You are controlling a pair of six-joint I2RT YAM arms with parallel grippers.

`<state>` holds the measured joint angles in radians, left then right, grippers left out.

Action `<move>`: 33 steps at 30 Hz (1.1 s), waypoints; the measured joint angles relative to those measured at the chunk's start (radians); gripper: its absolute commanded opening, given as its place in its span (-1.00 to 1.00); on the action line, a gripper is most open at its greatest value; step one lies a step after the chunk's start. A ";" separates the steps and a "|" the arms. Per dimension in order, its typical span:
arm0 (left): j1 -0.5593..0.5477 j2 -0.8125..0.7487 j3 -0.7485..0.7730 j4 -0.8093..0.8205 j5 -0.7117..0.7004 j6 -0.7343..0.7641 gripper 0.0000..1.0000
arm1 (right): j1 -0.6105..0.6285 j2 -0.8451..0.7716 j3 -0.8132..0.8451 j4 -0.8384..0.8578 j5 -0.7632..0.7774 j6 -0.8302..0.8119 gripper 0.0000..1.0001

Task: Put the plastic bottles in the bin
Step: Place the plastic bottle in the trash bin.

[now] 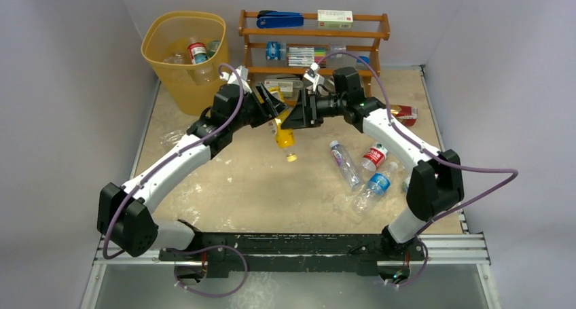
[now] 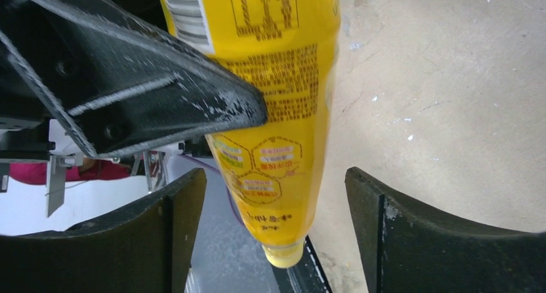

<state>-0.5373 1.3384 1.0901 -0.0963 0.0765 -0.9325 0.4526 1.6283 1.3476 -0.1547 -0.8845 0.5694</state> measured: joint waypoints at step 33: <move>0.734 0.379 0.790 -0.008 0.209 -0.055 0.11 | 0.000 -0.141 -0.110 -0.079 0.029 -0.032 0.84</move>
<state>0.1967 1.7172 1.8805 -0.1040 0.2859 -0.9874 0.4526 1.4872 1.2373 -0.2340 -0.8555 0.5369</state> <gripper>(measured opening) 0.631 0.918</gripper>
